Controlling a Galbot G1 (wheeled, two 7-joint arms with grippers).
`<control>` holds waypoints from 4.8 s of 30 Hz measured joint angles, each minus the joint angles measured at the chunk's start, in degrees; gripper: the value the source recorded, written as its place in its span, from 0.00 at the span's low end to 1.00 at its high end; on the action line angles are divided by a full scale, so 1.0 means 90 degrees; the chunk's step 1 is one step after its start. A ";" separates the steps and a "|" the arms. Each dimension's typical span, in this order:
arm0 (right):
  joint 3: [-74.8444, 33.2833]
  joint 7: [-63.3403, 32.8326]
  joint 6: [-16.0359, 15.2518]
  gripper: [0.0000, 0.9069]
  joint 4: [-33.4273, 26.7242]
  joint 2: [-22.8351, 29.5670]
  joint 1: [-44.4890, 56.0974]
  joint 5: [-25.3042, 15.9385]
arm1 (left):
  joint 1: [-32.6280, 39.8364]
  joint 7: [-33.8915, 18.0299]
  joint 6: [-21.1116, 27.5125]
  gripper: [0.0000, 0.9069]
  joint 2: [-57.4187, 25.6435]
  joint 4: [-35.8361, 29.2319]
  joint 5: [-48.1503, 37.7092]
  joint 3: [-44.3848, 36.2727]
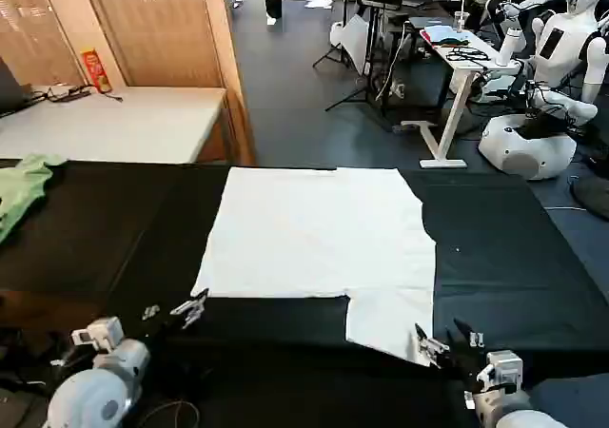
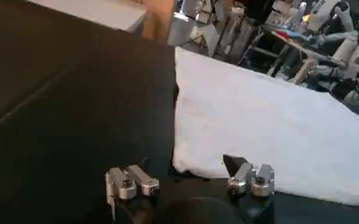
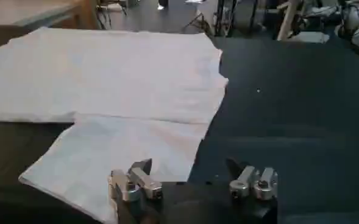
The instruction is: Fold and organize the clothes.
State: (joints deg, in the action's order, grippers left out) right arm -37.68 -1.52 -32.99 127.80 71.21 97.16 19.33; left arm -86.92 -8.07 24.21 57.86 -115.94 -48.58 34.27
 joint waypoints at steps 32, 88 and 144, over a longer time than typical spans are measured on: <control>0.0115 -0.0215 0.0051 0.02 0.0132 0.0170 0.0201 -0.0303 | -0.0034 0.0143 -0.0130 0.00 0.0292 0.0091 0.0552 -0.0288; 0.1254 0.0259 0.1046 0.02 -0.3530 -0.0058 -0.4260 0.0043 | 0.2091 0.0247 -0.1042 0.00 0.0652 0.1372 0.1844 -0.0906; 0.0314 -0.0420 0.0098 0.03 -0.0832 -0.0659 -0.0973 0.0539 | 0.0675 0.0043 -0.0350 0.00 0.0063 0.0581 0.1616 -0.0431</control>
State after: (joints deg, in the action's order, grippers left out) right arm -34.85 -5.31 -32.11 120.31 65.28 88.40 24.18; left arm -80.84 -7.68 21.05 58.43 -110.71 -34.04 30.39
